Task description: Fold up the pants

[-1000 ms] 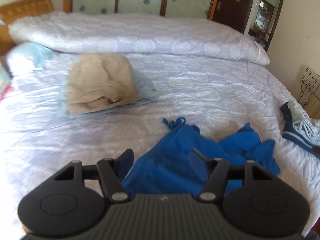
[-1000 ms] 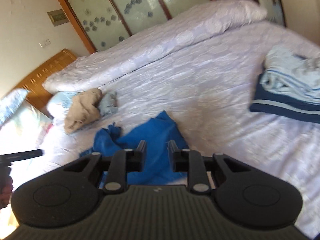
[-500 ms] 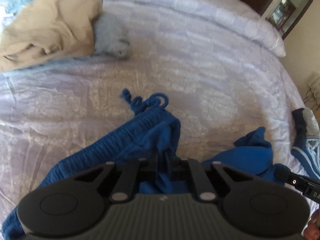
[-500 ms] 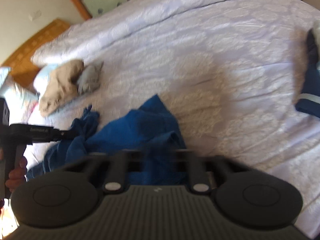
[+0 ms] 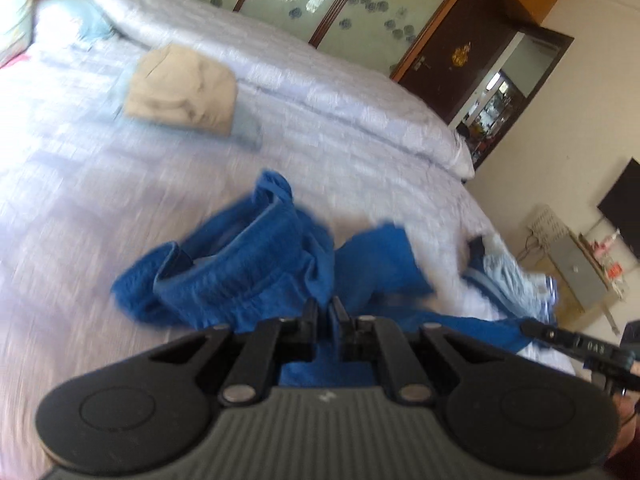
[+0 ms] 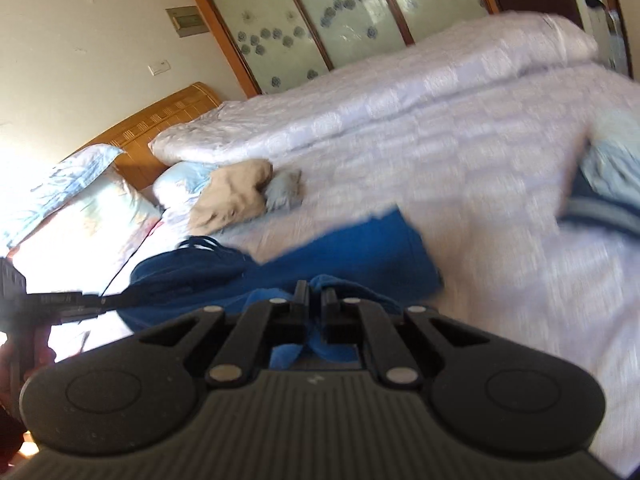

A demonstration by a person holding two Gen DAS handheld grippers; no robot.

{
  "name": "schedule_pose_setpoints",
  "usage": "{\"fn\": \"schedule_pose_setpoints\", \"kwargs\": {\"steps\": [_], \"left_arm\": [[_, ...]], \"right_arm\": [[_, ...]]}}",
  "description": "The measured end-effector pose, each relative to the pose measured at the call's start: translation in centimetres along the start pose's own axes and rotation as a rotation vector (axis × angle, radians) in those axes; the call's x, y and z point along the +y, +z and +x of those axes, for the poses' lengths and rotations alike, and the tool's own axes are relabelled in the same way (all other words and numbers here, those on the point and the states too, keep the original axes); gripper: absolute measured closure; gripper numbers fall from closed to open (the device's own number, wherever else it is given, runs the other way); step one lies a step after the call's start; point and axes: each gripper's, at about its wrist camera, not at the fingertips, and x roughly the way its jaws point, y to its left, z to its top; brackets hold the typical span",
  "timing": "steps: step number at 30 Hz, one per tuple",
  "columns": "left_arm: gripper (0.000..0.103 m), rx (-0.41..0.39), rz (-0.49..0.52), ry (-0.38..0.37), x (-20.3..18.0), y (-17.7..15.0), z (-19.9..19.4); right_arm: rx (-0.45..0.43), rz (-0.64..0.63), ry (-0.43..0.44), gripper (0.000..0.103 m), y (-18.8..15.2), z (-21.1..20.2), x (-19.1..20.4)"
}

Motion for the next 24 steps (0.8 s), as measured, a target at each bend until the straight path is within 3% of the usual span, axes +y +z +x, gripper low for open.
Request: {"fn": "schedule_pose_setpoints", "kwargs": {"steps": [4, 7, 10, 15, 18, 20, 22, 24], "left_arm": [[0.096, 0.104, -0.042, 0.037, 0.7, -5.6, -1.2], [0.082, 0.203, -0.058, 0.101, 1.2, -8.7, -1.2], [0.081, 0.190, -0.053, 0.120, 1.7, -9.4, -3.1], [0.069, -0.001, -0.100, 0.113, 3.4, -3.3, -6.5], [0.056, -0.056, -0.025, 0.115, 3.2, 1.5, -4.8], [0.041, -0.070, 0.043, 0.134, 2.6, 4.3, -1.9], [0.035, -0.029, 0.064, 0.109, 2.4, 6.4, 1.8], [0.034, 0.024, 0.079, 0.112, 2.1, 7.4, 5.4]], "right_arm": [[0.081, 0.029, -0.061, 0.096, -4.9, -2.7, 0.3], [0.162, 0.083, -0.082, 0.095, -7.8, -2.6, -0.2], [0.249, 0.078, -0.159, 0.085, -9.6, -1.8, -0.4], [0.132, 0.096, -0.196, 0.074, -6.4, -3.3, -2.0], [0.056, 0.054, -0.206, 0.066, -2.7, -2.6, -2.3], [0.014, 0.010, -0.201, 0.057, -0.4, -1.1, -2.3], [-0.005, -0.040, -0.190, 0.045, 2.2, 2.0, -1.6], [0.006, -0.073, -0.168, 0.039, 4.7, 5.9, -0.9]]}}
